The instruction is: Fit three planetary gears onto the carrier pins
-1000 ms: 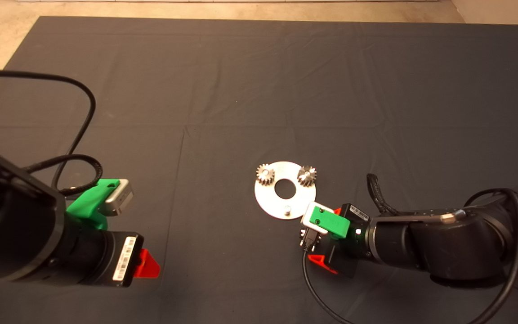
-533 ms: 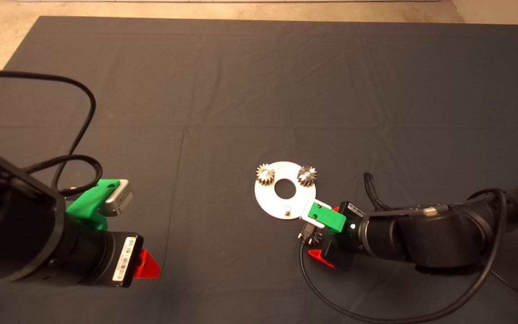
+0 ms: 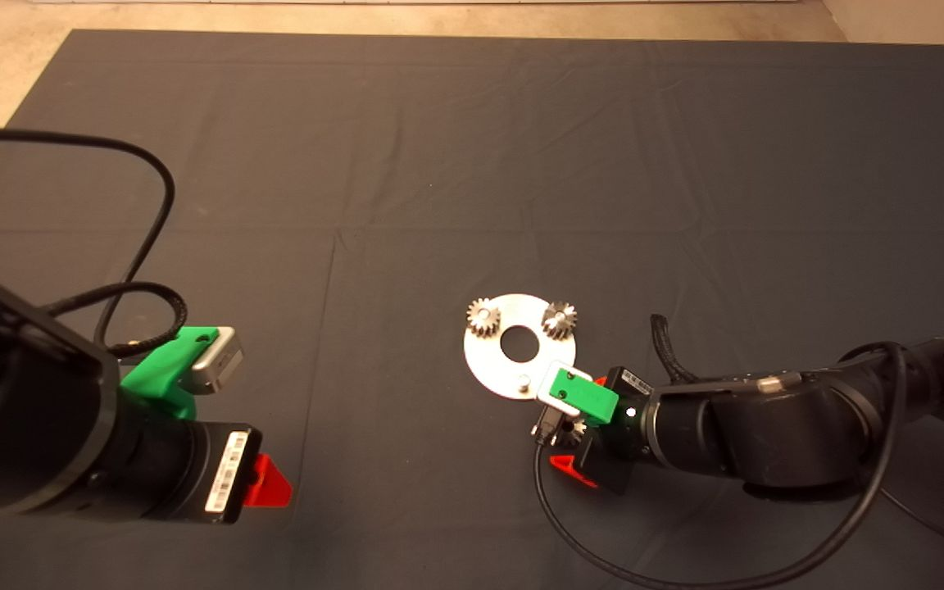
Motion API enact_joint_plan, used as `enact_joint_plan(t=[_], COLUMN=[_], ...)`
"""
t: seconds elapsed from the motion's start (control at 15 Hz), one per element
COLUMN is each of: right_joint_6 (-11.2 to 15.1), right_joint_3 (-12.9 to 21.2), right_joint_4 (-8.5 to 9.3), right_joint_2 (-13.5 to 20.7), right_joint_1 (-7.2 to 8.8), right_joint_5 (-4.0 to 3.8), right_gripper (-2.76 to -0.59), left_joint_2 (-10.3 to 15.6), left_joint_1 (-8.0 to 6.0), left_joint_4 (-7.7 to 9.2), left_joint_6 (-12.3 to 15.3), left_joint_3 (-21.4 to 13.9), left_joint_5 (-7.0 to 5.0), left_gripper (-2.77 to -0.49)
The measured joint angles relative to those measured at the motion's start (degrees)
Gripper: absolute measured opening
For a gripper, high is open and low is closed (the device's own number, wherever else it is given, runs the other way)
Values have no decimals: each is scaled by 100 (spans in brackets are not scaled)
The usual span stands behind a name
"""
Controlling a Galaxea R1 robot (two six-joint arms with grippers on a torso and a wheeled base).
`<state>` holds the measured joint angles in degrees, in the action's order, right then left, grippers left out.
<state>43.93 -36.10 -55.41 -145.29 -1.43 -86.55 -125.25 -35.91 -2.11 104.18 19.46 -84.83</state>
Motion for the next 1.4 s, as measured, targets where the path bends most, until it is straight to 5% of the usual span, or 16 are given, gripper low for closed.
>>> enact_joint_plan(t=[0.67,0.93,1.4], right_joint_6=[2,2,27], right_joint_3=[-73,-83,-100], right_joint_4=[-2,-9,-15], right_joint_2=[-79,-121,-107], right_joint_1=[-2,-133,-124], right_joint_5=[0,-7,-22], right_gripper=[-128,-145,-166], left_joint_2=[0,0,0], left_joint_1=[0,-1,0], left_joint_4=[0,0,0], left_joint_6=[0,0,0], left_joint_3=[0,0,0], left_joint_5=[-2,1,2], left_gripper=[-109,-109,-109])
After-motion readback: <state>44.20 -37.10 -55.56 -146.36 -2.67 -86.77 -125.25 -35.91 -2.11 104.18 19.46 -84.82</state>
